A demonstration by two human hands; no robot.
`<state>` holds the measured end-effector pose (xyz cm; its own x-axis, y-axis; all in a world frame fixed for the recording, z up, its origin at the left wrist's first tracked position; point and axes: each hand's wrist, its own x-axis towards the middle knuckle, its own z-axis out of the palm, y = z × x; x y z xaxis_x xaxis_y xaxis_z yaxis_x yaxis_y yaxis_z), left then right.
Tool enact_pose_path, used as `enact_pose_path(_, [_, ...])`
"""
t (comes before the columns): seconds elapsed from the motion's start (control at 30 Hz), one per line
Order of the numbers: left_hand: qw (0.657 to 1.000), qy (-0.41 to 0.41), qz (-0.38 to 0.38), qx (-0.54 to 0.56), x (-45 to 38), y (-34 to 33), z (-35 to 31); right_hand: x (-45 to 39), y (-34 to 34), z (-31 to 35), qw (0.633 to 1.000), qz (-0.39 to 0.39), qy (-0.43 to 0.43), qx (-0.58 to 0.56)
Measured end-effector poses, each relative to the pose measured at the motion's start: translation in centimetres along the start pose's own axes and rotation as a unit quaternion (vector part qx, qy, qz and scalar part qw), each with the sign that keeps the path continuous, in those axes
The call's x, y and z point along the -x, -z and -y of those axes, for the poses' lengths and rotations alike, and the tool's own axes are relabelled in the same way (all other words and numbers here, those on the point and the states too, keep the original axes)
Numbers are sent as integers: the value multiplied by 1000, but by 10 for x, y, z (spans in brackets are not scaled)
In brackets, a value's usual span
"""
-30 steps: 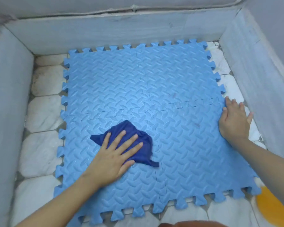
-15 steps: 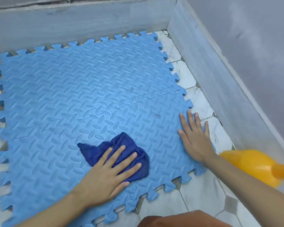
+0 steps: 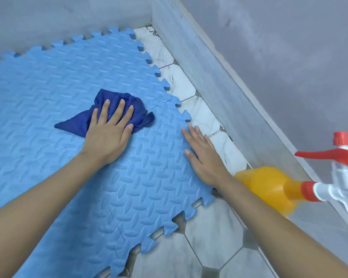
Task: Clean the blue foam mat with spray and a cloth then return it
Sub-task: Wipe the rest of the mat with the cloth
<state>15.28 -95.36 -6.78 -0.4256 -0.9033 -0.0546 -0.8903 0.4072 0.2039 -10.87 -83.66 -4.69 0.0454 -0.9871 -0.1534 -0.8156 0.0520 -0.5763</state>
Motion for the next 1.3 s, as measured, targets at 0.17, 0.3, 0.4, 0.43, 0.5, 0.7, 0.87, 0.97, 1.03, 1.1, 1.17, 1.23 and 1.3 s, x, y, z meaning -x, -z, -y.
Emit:
enact_pose_path(0.17, [956, -282, 71, -38, 96, -5, -56, 4, 3, -13, 970, -131, -169, -119])
enact_pose_path(0.3, [936, -332, 107, -50, 99, -15, -83, -5, 3, -11, 966, -122, -169, -155])
enact_pose_path(0.4, [963, -254, 78, -46, 44, -20, -91, -8, 3, -10, 969, -138, -156, -134])
enact_pose_path(0.43, [974, -209, 74, -35, 24, -20, -93, -8, 2, -9, 972, -134, -153, -120])
enact_pose_path(0.5, [990, -124, 71, -16, -5, -17, -100, -9, 4, -8, 976, -111, -157, -104])
enact_pose_path(0.7, [992, -117, 32, 34, -10, -9, -97, -1, 14, -6, 976, -75, -171, -115])
enact_pose_path(0.87, [987, -94, 41, 127, 3, -4, -94, 35, 30, 7, 968, -132, -186, -105])
enact_pose_path(0.97, [977, -96, 33, 187, 37, -3, -112, 67, 40, 33, 974, -140, -141, -105])
enact_pose_path(1.03, [968, -147, 47, 197, 70, -1, -132, 94, 42, 48, 982, -133, -101, -93])
enact_pose_path(1.1, [957, -201, 77, 196, 105, 7, -159, 127, 41, 54, 984, -142, -81, -71])
enact_pose_path(1.17, [940, -238, 121, 212, 135, 14, -188, 162, 40, 51, 980, -168, -94, -57])
enact_pose_path(1.23, [923, -268, 155, 227, 152, 16, -214, 194, 40, 43, 973, -195, -121, -39])
enact_pose_path(1.3, [909, -293, 193, 226, 162, 16, -239, 220, 44, 33, 964, -224, -140, -7])
